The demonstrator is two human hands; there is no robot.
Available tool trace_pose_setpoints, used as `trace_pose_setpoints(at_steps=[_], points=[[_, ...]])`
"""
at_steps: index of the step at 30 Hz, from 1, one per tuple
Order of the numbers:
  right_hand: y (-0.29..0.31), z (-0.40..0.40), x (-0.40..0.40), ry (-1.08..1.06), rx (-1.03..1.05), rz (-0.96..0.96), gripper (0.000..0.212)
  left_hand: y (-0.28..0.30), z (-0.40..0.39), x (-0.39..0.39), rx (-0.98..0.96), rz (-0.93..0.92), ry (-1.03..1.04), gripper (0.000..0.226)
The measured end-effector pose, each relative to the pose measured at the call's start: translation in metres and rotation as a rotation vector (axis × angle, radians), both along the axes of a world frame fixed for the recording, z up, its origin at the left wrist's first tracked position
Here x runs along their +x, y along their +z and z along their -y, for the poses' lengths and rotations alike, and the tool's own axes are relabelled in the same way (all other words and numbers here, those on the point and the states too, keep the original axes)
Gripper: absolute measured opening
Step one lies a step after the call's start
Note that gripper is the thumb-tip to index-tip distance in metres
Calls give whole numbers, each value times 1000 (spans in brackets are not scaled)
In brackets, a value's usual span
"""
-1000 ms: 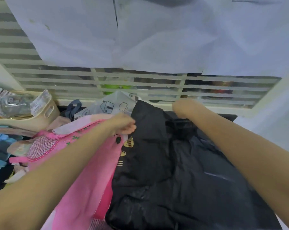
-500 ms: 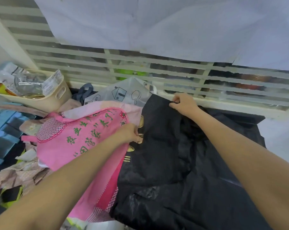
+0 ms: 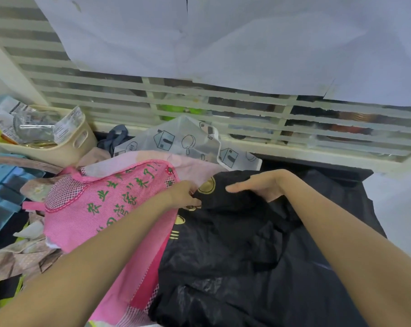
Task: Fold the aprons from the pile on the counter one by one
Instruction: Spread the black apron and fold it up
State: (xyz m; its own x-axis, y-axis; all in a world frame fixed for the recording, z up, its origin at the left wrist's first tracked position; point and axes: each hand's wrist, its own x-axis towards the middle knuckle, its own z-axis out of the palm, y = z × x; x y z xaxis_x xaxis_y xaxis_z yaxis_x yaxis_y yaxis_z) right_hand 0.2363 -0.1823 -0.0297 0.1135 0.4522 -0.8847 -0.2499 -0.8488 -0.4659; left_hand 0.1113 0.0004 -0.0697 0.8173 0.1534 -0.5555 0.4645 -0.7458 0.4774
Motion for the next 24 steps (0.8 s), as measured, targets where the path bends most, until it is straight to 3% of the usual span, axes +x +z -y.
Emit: trace_pose_setpoints(at_steps=[4, 7, 9, 12, 15, 17, 19, 21, 22, 24], points=[[-4, -8, -1, -245, 134, 119, 51, 6, 1, -1, 25, 63, -19, 14], [-3, -20, 1, -578, 362, 113, 29, 8, 0, -2, 3, 70, -41, 24], [4, -31, 4, -663, 357, 232, 15, 11, 0, -2, -11, 68, -47, 26], [23, -45, 15, -540, 352, 450, 5, 21, 0, -2, -23, 48, -43, 25], [57, -65, 22, -292, 441, 672, 27, 27, -6, -4, -16, -8, -33, 24], [73, -80, 26, -241, 464, 767, 34, 28, -12, -5, 9, -26, 11, 16], [78, -96, 34, -274, 523, 818, 34, 28, -19, -6, 27, -34, 65, 32], [77, -109, 36, -315, 562, 807, 10, 29, -29, -8, 35, -25, 114, 34], [74, -113, 36, -316, 561, 777, 13, 29, -34, -8, 36, -22, 137, 32], [64, -117, 32, -207, 485, 718, 44, 29, -43, -11, 61, -24, 156, 27]])
